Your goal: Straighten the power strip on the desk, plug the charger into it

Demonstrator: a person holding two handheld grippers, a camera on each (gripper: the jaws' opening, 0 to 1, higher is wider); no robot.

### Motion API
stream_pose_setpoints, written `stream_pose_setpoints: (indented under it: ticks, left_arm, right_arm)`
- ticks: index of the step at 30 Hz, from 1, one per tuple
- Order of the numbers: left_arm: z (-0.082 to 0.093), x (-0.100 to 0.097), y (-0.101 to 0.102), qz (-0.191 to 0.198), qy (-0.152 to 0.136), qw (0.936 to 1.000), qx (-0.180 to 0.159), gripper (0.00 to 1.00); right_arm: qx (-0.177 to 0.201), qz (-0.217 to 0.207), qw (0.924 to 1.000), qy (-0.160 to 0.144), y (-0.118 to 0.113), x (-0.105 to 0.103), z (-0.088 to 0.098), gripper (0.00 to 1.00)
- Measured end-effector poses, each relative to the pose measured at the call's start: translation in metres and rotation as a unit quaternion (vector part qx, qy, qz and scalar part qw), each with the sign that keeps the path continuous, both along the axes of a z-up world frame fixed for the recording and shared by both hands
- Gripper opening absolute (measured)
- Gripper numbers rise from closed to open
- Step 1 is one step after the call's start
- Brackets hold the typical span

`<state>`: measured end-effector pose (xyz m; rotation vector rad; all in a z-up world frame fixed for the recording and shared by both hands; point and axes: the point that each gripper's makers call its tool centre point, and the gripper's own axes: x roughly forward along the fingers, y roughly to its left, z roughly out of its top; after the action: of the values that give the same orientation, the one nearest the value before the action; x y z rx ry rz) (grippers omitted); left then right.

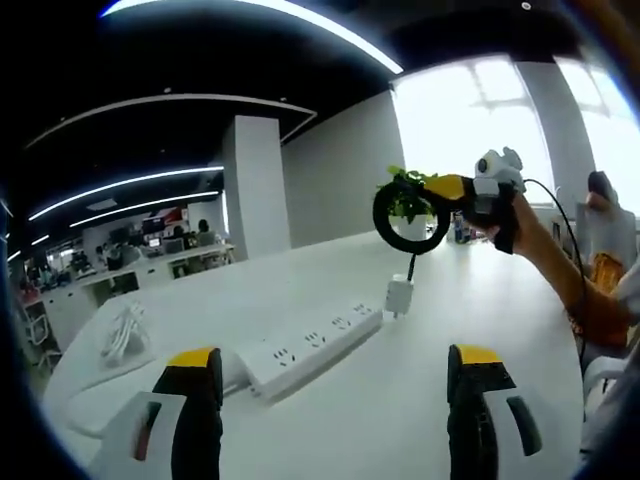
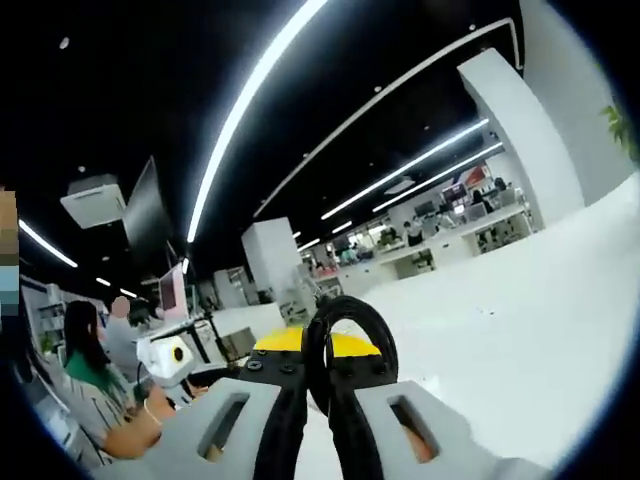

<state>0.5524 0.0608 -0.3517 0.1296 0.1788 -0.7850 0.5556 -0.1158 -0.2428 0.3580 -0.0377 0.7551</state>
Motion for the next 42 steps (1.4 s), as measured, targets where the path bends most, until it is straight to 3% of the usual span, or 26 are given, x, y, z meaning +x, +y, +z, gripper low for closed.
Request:
stream_pose_setpoints:
  ticks: [13,25,27,31,42]
  left_arm:
    - [0.006,0.011,-0.025,-0.018,-0.021,0.9990,0.034,0.94]
    - [0.027,0.018,-0.050,-0.047,-0.051,0.9975,-0.012,0.98]
    - [0.031,0.022,-0.053,-0.047,-0.062,0.9968,-0.021,0.99]
    - [0.038,0.031,-0.056,-0.032,-0.111,0.9932,-0.017,0.99]
    - [0.039,0.038,-0.072,-0.037,-0.149,0.9881,-0.007,0.99]
  right_arm:
    - [0.027,-0.003,0.9995,-0.016,0.007,0.006,0.021,0.03]
    - [0.046,-0.007,0.9983,-0.036,0.012,0.009,0.039,0.03]
    - [0.046,-0.009,0.9982,-0.037,0.011,0.012,0.041,0.03]
    - [0.053,-0.010,0.9979,-0.037,0.012,0.015,0.042,0.03]
    - [0.055,-0.001,0.9978,-0.036,0.024,0.017,0.044,0.04]
